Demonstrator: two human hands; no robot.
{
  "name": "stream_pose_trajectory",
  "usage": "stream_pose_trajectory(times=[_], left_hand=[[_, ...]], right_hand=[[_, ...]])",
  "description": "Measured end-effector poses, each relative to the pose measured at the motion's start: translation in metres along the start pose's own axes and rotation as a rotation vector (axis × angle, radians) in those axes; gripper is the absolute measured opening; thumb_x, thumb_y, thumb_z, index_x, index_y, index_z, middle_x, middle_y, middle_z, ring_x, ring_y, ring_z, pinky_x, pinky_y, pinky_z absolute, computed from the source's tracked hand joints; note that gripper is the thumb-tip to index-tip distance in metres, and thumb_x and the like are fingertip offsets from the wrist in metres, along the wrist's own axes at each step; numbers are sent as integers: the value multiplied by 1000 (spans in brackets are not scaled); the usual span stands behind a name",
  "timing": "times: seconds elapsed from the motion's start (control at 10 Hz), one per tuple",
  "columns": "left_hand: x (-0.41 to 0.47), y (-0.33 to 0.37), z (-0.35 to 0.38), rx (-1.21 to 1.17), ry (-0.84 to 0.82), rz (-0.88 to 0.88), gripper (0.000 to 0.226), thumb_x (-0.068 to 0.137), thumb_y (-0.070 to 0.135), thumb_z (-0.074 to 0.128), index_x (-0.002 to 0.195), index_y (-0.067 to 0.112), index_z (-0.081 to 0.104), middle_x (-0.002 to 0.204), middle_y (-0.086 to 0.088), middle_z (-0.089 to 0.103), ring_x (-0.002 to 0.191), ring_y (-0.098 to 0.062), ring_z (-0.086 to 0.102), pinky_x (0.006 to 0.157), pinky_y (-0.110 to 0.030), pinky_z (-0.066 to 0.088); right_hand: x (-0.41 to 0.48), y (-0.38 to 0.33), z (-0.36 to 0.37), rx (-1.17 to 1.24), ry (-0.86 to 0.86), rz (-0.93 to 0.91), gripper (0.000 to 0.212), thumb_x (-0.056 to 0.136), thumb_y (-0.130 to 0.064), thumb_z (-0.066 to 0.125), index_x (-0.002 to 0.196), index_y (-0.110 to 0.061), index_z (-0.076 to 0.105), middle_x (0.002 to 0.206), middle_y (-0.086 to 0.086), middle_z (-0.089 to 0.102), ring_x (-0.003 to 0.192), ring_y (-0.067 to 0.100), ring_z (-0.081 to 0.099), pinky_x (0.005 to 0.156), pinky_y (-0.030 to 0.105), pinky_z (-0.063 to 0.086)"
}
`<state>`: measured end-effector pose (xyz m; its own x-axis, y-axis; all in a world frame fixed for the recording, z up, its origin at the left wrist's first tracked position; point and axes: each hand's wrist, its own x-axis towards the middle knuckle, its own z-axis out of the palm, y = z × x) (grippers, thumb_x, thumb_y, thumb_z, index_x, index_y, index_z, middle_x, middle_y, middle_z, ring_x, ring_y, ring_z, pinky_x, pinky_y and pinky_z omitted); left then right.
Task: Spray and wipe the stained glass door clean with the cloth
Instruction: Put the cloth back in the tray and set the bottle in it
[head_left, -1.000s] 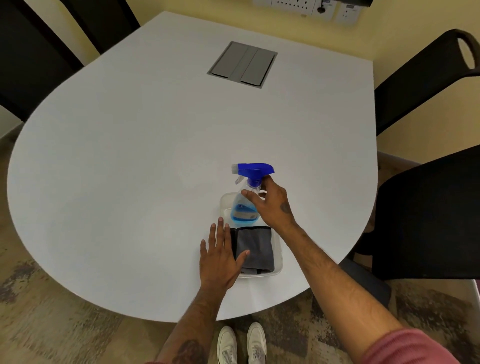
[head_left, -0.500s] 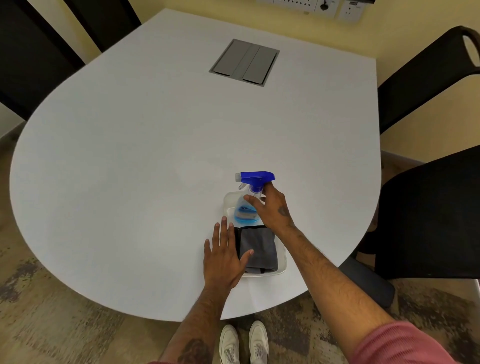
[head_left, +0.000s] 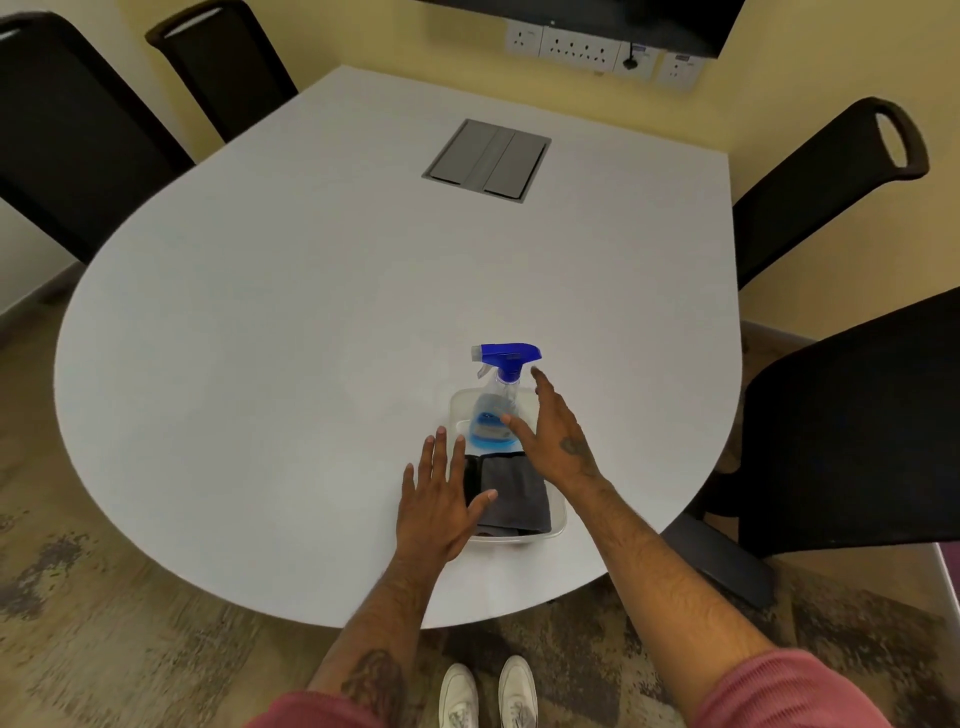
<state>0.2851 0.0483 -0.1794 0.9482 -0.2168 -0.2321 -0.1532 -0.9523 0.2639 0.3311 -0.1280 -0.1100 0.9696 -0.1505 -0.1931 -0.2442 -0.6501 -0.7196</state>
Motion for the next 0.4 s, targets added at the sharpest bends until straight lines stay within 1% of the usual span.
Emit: stream_pose_trajectory(times=[0.1,0.2,0.3,0.4], left_hand=[[-16,-4,-14,40,35,19,94,86,79,7,159,25,-19,168,-4,-25,157,-24,-17,127,-49,1],[-36,-5,-26,102,63,25,90,92,76,13,158,24,-21,165,-3,-30,157,-24,-17,127,-49,1],[-58,-1,-32,117,77,12,93,88,77,6,158,23,-20,166,-5,-28,156,-24,-20,127,-50,0],[-86,9,-35,129,96,4,93,88,78,7,159,23,-19,166,-5,-29,156,-25,-21,127,-49,-2]], right_hand=[[-31,14,-2,-225,7,-103,77,98,-49,52,158,-25,10,166,4,21,150,25,27,119,43,29],[-63,25,-3,-447,11,-172,80,97,-59,44,159,-27,5,168,8,11,154,28,14,121,49,22],[-92,35,-7,-502,-18,-182,81,96,-66,32,158,-30,-4,169,6,-4,156,28,-2,123,51,9],[-120,45,-12,-568,-21,-187,82,95,-69,24,158,-30,-9,168,7,-12,155,28,-9,123,53,3]])
